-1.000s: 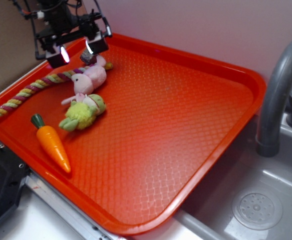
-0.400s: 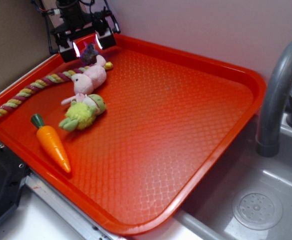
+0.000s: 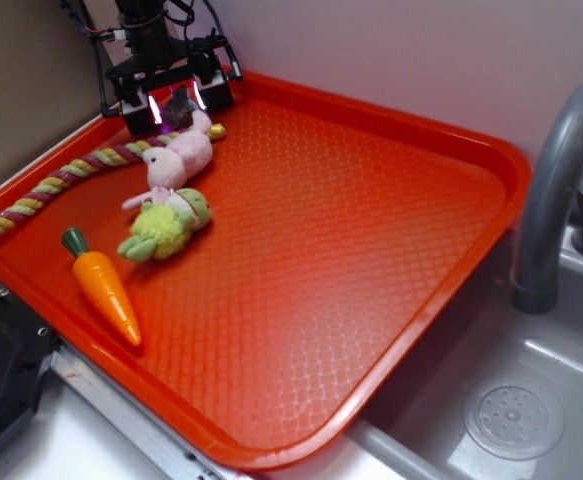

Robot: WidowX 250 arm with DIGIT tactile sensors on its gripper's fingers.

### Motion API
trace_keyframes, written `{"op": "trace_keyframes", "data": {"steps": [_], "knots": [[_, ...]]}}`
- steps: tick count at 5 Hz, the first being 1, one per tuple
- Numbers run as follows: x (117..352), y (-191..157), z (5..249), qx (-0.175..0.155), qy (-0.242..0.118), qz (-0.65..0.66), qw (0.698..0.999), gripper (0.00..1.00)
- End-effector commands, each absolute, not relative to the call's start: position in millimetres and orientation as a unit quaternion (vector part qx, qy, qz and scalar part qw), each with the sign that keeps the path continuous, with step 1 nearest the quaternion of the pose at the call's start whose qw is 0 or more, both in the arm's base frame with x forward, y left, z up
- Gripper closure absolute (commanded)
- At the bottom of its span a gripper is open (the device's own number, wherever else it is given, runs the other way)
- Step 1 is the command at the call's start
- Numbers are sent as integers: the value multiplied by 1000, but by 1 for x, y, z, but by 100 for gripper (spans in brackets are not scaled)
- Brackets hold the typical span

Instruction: Grab the rock.

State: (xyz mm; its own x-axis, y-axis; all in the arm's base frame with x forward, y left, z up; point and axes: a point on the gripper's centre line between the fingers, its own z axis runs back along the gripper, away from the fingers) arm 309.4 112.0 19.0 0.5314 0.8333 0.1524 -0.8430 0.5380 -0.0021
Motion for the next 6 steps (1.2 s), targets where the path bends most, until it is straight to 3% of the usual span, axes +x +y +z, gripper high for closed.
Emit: {"op": "trace_keyframes", "data": {"steps": [1, 3, 4, 6], "knots": [[306, 116, 40, 34, -92, 466, 879, 100], [309, 110, 62, 70, -83, 363, 925, 100], [306, 103, 84, 59, -94, 305, 946, 100], [284, 52, 136, 12, -128, 210, 969, 100]]}}
